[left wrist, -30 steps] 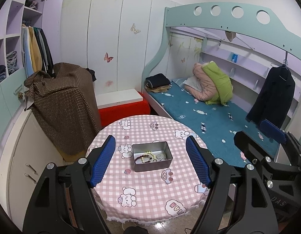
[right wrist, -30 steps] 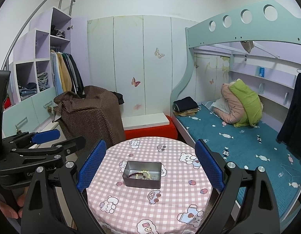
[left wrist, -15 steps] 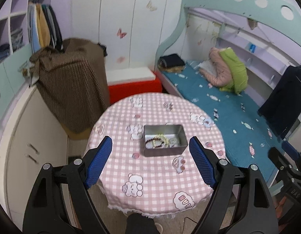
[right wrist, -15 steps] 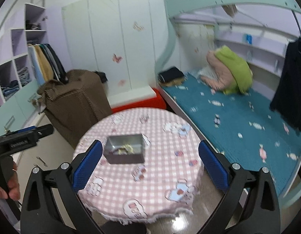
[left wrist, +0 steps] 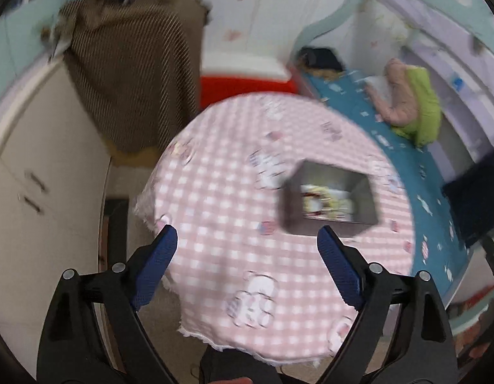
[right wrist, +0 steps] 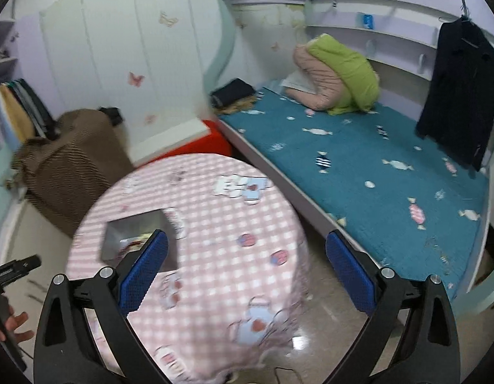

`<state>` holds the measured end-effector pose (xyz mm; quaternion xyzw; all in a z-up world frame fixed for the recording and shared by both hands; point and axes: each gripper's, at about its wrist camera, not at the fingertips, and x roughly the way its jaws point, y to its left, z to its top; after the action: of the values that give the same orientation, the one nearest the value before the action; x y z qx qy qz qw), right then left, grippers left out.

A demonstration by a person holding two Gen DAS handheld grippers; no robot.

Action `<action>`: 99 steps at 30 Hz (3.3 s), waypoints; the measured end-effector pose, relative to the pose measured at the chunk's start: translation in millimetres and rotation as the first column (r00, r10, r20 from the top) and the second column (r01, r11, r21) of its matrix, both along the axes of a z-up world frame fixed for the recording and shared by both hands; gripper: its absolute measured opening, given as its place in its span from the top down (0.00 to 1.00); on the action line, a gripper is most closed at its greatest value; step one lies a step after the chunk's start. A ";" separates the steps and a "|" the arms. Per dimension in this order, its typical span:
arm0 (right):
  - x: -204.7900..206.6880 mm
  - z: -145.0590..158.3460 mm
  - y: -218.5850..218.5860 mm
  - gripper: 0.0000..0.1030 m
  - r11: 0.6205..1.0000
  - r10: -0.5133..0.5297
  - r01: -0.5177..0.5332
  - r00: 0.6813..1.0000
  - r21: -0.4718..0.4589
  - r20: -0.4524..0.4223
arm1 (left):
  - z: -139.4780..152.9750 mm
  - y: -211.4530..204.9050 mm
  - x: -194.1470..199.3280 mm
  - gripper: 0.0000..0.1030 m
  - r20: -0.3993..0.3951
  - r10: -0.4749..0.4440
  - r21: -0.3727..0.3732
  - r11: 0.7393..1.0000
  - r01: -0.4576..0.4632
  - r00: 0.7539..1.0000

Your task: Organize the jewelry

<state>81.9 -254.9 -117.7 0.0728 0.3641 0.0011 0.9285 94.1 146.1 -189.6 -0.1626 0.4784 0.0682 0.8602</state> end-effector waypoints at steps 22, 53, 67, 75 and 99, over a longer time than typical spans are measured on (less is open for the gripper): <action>107.1 -52.4 54.4 0.08 0.987 -0.139 0.111 0.948 -0.112 -0.287 | -81.4 112.1 90.8 0.13 -0.158 0.036 -0.028 0.999 -0.041 0.987; -221.9 3.2 585.7 0.08 0.053 0.995 -0.992 0.042 0.118 -0.090 | 45.1 264.3 -631.3 0.12 0.106 0.994 0.228 -0.010 -0.974 0.014; -291.1 -65.2 838.1 0.08 0.034 0.971 -0.999 0.030 0.011 -0.238 | -25.2 360.5 -721.4 0.12 -0.075 0.986 0.143 -0.135 -0.980 -0.147; -312.7 -93.1 887.2 0.07 -0.003 0.957 -0.999 0.007 -0.034 -0.292 | -24.9 388.6 -726.1 0.10 -0.071 0.983 0.206 -0.153 -0.966 -0.171; -353.0 -97.7 964.1 0.06 -0.128 0.978 -0.990 -0.115 -0.065 -0.172 | -12.7 395.6 -736.4 0.05 0.046 0.979 0.244 -0.206 -0.948 -0.201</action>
<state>-271.2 709.2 -215.4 -0.3037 0.3253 0.6594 0.6059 -642.3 541.8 -202.3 -0.3826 0.2367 0.7644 0.4618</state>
